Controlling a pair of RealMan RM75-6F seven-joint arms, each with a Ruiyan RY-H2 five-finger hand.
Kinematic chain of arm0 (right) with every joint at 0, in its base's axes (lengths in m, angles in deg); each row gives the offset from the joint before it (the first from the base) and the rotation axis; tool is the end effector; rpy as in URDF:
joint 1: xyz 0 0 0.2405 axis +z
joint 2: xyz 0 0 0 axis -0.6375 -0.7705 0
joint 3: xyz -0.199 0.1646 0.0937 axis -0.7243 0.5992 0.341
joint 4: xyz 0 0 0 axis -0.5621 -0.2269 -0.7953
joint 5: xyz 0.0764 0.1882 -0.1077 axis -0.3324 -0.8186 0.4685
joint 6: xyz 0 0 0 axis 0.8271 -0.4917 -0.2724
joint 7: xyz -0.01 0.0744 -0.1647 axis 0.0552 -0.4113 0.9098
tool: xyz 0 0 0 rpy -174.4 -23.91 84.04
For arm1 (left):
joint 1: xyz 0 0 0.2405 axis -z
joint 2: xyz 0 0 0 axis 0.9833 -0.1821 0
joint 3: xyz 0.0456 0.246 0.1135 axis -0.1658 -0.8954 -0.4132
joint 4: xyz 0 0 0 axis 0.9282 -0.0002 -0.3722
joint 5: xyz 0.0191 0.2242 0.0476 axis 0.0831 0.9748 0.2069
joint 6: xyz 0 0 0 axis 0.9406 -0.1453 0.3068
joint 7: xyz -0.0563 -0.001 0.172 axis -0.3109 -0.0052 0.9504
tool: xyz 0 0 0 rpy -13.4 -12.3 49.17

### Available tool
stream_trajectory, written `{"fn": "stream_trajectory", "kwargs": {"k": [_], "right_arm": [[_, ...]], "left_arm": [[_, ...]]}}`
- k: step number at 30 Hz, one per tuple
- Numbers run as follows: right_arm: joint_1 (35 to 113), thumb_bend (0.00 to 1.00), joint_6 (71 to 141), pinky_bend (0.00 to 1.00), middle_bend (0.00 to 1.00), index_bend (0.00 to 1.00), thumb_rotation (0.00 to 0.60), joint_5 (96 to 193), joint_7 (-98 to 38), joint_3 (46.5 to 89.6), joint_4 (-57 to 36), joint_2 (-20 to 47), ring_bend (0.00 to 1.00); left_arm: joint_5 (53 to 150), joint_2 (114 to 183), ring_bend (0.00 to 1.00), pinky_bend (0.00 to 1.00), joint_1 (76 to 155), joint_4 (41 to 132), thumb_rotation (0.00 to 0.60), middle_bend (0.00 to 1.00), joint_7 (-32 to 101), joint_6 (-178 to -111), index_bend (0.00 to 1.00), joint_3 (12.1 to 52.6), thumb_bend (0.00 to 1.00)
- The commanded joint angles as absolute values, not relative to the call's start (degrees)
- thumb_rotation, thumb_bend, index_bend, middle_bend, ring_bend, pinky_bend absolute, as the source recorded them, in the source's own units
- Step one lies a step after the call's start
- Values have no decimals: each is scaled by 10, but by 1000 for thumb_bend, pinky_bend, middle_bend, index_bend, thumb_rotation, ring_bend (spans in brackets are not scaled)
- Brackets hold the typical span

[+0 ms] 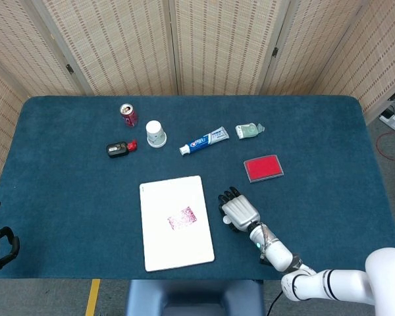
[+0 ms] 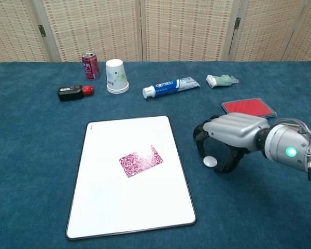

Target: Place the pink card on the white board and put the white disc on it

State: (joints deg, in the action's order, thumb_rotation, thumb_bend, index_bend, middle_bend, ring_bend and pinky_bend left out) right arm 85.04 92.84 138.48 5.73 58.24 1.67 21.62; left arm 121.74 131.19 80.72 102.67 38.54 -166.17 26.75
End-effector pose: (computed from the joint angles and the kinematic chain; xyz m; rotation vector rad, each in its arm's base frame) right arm -0.1697 -0.3429 -0.1079 2.1376 -0.8484 0.6063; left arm -0.3719 0.1972 0.1534 -1.3047 -0.8873 -0.7360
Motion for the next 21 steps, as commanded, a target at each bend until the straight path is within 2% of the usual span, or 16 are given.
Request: {"fn": "stream_trajectory", "kwargs": {"k": [1,13,21], "right_arm": [[851,332,928,54,188,438,600,1383,59,583,16,217,110],[850,348,930,55,209,484,600,1377,65,587,18,217,121],[868,352,937,55,213,490,600,1379,85,608,59,205,120]], "left_arm": [[1218,1312,58,0,807,1026,600,47,385,-1662,111,267,156],[1218,1313,58,0,808,1026,600,47,386,-1661,111,268,156],[1219,1311,58,0,810,1029,600,47,393,-1658,111,267,156]]}}
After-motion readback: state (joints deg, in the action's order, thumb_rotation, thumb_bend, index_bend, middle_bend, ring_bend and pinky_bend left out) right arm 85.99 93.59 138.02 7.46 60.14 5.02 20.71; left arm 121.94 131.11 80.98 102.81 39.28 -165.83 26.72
